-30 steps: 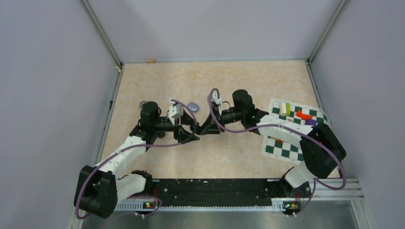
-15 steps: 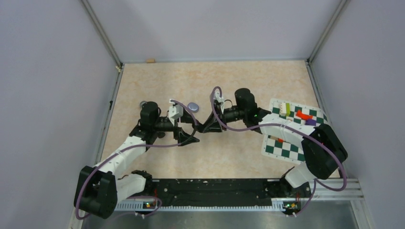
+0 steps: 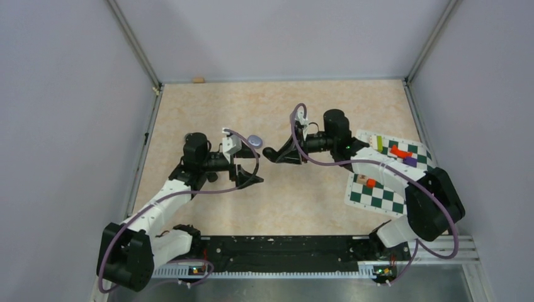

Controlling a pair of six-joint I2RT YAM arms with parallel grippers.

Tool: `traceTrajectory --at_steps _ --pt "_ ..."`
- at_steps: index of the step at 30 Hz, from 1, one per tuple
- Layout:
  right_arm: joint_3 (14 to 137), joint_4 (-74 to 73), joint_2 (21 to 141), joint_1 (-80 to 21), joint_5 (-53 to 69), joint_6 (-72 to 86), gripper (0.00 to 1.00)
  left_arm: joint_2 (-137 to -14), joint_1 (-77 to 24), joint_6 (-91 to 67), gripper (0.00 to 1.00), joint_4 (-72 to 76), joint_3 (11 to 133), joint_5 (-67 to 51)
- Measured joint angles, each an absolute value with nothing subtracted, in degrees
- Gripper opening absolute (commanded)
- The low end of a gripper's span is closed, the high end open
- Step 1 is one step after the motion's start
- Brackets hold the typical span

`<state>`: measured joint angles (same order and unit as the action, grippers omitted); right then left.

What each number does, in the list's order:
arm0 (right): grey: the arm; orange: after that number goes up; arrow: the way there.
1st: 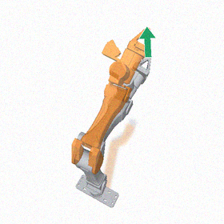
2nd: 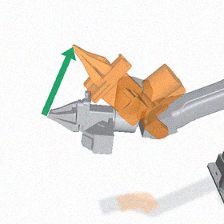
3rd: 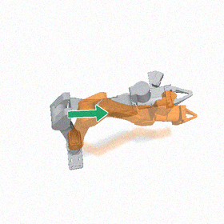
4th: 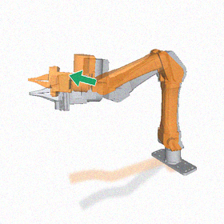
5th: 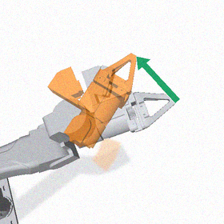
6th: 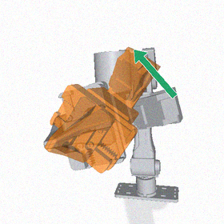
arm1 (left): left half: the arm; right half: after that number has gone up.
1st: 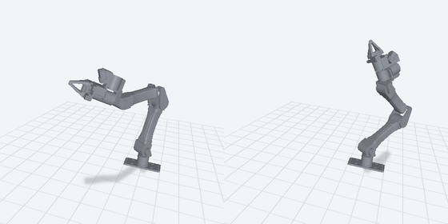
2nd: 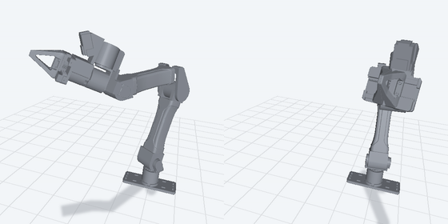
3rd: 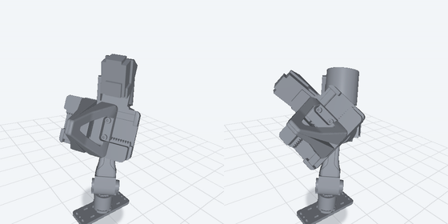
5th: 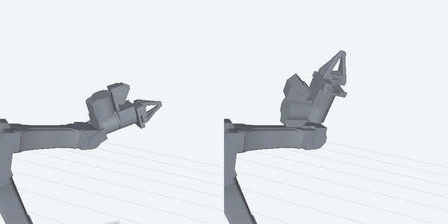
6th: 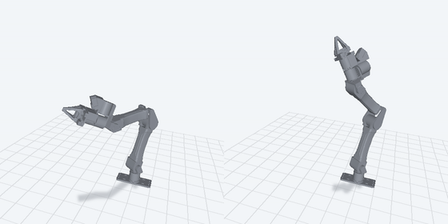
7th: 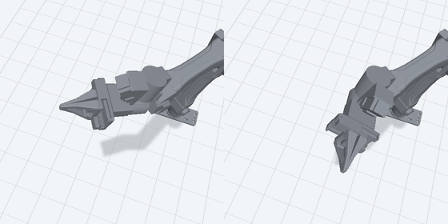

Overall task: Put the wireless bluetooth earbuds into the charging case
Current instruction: Place the charging case at the center of the board.

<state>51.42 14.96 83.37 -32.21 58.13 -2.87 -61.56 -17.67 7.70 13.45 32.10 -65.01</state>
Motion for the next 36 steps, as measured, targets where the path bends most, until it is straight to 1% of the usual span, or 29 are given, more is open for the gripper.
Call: traceTrajectory --at_steps 5,12,17,25,31,36 --pt "51.4 14.9 81.9 -30.9 58.2 -2.9 0.00 -60.7 -17.7 7.8 0.99 12.3 34.1 -61.1" --pt "51.4 14.1 78.2 -27.8 58.1 -3.2 0.00 -59.9 -17.2 10.4 0.99 7.4 41.0 -48.9" --pt "51.4 13.6 76.0 -25.9 58.0 -3.7 0.00 -59.0 -17.2 15.6 0.99 2.6 45.0 -40.7" --pt "52.6 10.5 74.1 -24.6 56.8 -6.5 0.00 -58.4 -16.8 25.9 0.99 -7.3 46.7 -27.6" --pt "56.1 5.0 74.2 -24.6 54.7 -11.0 0.00 -54.8 -15.1 30.3 0.99 -12.9 45.7 -24.6" --pt "60.3 -2.6 75.1 -24.6 51.3 -17.8 0.00 -46.3 -11.9 29.9 0.99 -12.6 38.3 -26.9"
